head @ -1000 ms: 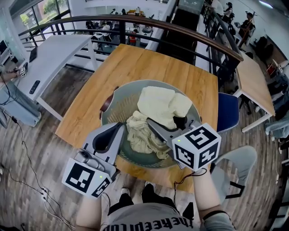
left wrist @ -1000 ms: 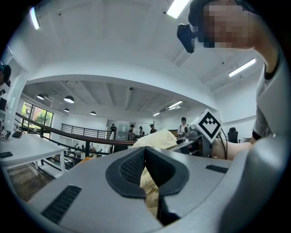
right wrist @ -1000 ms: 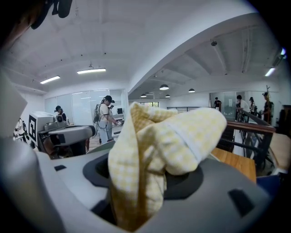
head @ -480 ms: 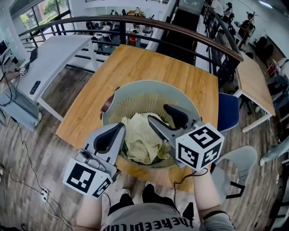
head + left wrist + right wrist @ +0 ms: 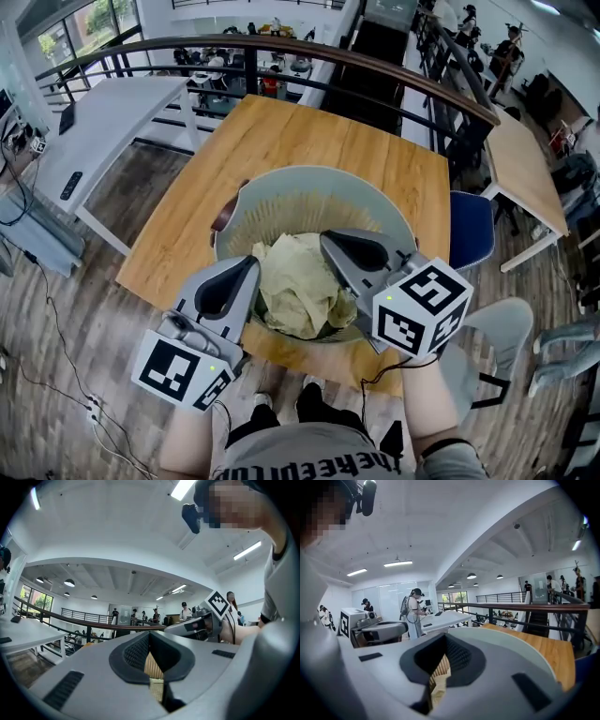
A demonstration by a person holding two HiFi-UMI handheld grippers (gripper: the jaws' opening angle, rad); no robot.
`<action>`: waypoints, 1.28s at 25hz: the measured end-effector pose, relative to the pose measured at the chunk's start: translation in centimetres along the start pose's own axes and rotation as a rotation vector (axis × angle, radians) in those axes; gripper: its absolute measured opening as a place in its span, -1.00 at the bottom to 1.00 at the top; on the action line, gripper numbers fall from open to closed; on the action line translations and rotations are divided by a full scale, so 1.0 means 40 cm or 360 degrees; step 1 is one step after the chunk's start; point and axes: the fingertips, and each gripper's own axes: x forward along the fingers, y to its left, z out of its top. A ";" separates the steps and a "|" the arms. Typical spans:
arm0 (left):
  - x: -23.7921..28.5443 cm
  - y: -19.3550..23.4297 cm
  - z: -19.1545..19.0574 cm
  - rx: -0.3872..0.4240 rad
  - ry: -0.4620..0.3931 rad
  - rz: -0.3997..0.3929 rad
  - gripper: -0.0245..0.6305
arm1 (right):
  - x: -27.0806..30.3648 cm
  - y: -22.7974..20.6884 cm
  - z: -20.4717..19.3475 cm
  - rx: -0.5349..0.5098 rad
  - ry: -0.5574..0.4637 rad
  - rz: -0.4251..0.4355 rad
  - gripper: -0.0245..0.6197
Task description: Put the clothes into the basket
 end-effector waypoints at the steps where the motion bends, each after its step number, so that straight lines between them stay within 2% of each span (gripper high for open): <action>1: -0.003 -0.001 0.002 -0.0001 -0.0003 -0.0006 -0.88 | -0.003 0.010 0.007 -0.0012 -0.0015 0.0011 -0.89; 11: -0.035 -0.021 0.007 -0.0008 -0.0026 -0.0104 -0.88 | -0.035 0.075 0.006 -0.0026 -0.0078 -0.0022 -0.89; 32: -0.117 -0.138 0.013 0.0026 -0.0035 -0.0420 -0.88 | -0.183 0.183 -0.032 0.0040 -0.0195 -0.0301 -0.89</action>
